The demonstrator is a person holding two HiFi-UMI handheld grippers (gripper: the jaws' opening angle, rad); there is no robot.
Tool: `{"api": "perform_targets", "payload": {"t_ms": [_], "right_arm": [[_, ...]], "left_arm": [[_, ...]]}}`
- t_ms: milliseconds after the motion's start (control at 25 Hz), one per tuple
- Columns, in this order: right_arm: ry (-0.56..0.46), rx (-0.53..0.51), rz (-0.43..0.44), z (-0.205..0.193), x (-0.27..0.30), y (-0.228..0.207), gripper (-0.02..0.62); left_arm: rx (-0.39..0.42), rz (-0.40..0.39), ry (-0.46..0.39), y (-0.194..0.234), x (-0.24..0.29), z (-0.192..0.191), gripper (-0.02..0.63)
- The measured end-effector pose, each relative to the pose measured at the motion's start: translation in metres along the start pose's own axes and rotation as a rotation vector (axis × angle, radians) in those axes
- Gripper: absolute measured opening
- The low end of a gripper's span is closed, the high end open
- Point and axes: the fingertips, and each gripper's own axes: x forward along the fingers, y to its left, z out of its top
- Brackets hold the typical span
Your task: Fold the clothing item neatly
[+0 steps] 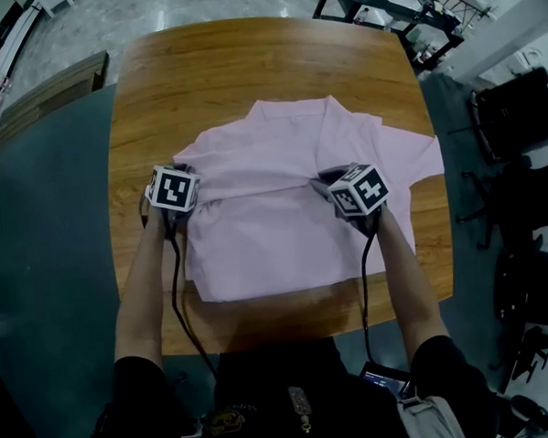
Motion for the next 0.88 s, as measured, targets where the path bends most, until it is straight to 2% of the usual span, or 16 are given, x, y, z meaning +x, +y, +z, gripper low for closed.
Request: {"api": "perform_targets", "payload": {"t_ms": [160,320,400,520,600,680,880], "right_arm": [[0.034,-0.008,-0.013,-0.013,-0.001,-0.003,0.071],[-0.034,-0.015,-0.06,-0.002,-0.018,-0.005,0.091],[-0.097,-0.026,-0.075,0.013,-0.025,-0.002,0.091],[-0.136,-0.059,-0.064,0.033,-0.014,0.01,0.084],[-0.112,-0.077,-0.044,0.036,0.005,0.019,0.075],[-0.065,-0.085,-0.025,0.032,0.024,0.024,0.069],[0.027,-0.083,-0.034,0.013,0.045,0.016,0.052]], "left_arm": [[0.011,0.059,-0.008,0.011,-0.01,0.003,0.057],[-0.04,0.044,-0.041,0.017,-0.026,0.003,0.057],[-0.039,0.022,-0.065,0.013,-0.038,0.008,0.055],[-0.009,-0.077,-0.064,-0.018,-0.045,0.009,0.055],[0.033,-0.125,-0.037,-0.037,-0.039,0.006,0.054],[0.065,-0.136,-0.003,-0.046,-0.031,0.0,0.055],[0.048,-0.093,0.045,-0.037,-0.016,-0.018,0.054]]}}
